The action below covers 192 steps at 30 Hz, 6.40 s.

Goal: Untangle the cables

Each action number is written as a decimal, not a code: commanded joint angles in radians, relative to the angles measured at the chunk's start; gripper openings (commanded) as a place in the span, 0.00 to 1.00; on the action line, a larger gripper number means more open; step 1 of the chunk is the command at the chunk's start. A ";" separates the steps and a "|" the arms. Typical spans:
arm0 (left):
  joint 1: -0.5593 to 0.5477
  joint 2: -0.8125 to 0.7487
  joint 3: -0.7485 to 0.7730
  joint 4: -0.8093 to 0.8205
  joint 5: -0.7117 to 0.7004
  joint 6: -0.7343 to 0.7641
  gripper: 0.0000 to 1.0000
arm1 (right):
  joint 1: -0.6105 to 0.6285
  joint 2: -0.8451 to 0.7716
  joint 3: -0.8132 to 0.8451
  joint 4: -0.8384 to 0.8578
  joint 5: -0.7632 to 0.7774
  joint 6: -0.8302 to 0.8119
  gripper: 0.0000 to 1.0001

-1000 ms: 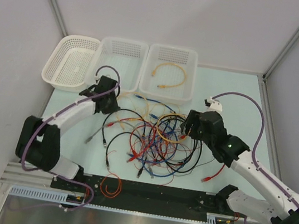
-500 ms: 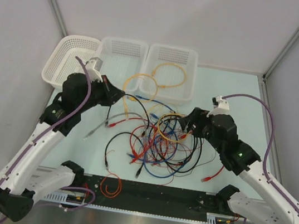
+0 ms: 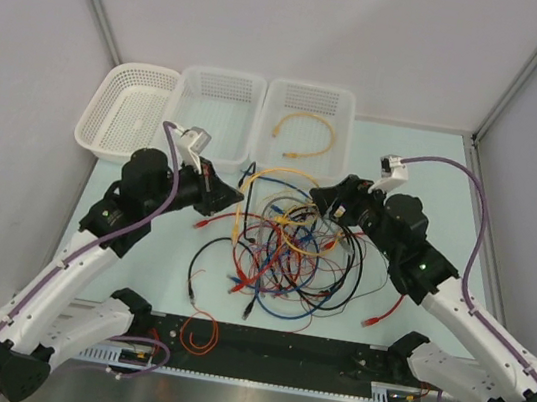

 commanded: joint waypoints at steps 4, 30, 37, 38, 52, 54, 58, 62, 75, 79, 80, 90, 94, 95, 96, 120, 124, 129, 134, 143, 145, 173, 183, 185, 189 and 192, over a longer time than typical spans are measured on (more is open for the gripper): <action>-0.006 -0.031 0.020 0.054 0.065 0.051 0.00 | -0.035 0.112 0.011 0.155 -0.070 -0.023 0.74; -0.010 -0.071 -0.060 -0.069 -0.257 -0.007 1.00 | -0.050 -0.032 0.128 -0.040 0.020 -0.069 0.00; -0.010 -0.003 -0.086 -0.115 -0.334 -0.050 0.98 | -0.050 0.033 0.205 -0.111 -0.019 -0.134 0.00; -0.010 -0.008 -0.101 -0.107 -0.328 -0.055 0.97 | -0.040 0.031 0.205 -0.106 -0.021 -0.137 0.00; -0.010 -0.024 -0.183 -0.047 -0.300 -0.072 0.96 | -0.213 0.229 0.268 -0.104 0.016 -0.065 0.00; -0.011 -0.027 -0.187 -0.055 -0.307 -0.072 0.96 | -0.248 0.301 0.289 -0.053 0.004 -0.054 0.00; -0.010 -0.028 -0.204 -0.063 -0.315 -0.073 0.96 | -0.274 0.443 0.355 0.018 0.033 -0.051 0.00; -0.010 -0.014 -0.207 -0.067 -0.314 -0.072 0.96 | -0.296 0.589 0.439 0.092 0.048 -0.036 0.00; -0.010 0.025 -0.215 -0.041 -0.317 -0.059 0.96 | -0.267 0.966 1.007 -0.270 0.164 -0.102 0.75; -0.011 0.046 -0.220 -0.012 -0.291 -0.075 0.96 | -0.239 0.809 0.845 -0.180 0.207 -0.092 0.88; -0.011 0.055 -0.220 -0.004 -0.282 -0.079 0.96 | -0.234 0.780 0.805 -0.189 0.229 -0.083 0.88; -0.230 0.250 -0.139 0.131 -0.298 -0.075 0.93 | -0.099 0.312 0.400 -0.278 0.241 -0.071 0.83; -0.249 0.396 -0.093 0.146 -0.326 -0.159 0.92 | -0.053 0.186 0.246 -0.322 0.246 -0.023 0.81; -0.249 0.446 -0.086 0.164 -0.327 -0.171 0.91 | -0.038 0.147 0.193 -0.327 0.244 -0.004 0.81; -0.249 0.468 -0.080 0.175 -0.326 -0.185 0.90 | -0.029 0.129 0.168 -0.333 0.246 0.003 0.80; -0.080 0.836 0.132 0.017 -0.507 -0.260 0.80 | -0.016 0.004 0.021 -0.362 0.234 0.000 0.79; -0.079 0.890 0.127 0.025 -0.478 -0.268 0.76 | -0.026 0.005 0.011 -0.361 0.224 -0.003 0.79; -0.079 0.896 0.096 0.049 -0.450 -0.273 0.52 | -0.040 0.004 -0.007 -0.354 0.212 0.000 0.79; -0.079 0.862 0.064 0.052 -0.452 -0.257 0.25 | -0.046 0.002 -0.021 -0.347 0.206 0.007 0.79; -0.079 0.643 0.072 -0.042 -0.510 -0.202 0.00 | -0.044 -0.023 -0.025 -0.331 0.191 0.023 0.78; -0.079 0.518 0.082 -0.069 -0.524 -0.176 0.00 | -0.043 -0.045 -0.025 -0.333 0.191 0.024 0.77; -0.089 0.229 0.739 -0.012 -0.277 -0.035 0.00 | 0.019 -0.121 -0.024 -0.025 0.077 0.000 0.79; -0.100 0.276 0.701 -0.049 -0.321 0.011 0.00 | 0.013 -0.151 -0.004 0.011 0.036 -0.062 0.78; -0.100 0.320 0.701 -0.067 -0.401 0.020 0.00 | 0.011 -0.161 -0.004 -0.052 0.079 -0.052 0.78; -0.100 0.541 0.786 -0.105 -0.456 0.022 0.00 | 0.007 -0.210 -0.004 -0.139 0.141 -0.074 0.78; -0.094 0.661 0.909 -0.126 -0.498 0.051 0.00 | -0.007 -0.249 -0.002 -0.178 0.178 -0.092 0.78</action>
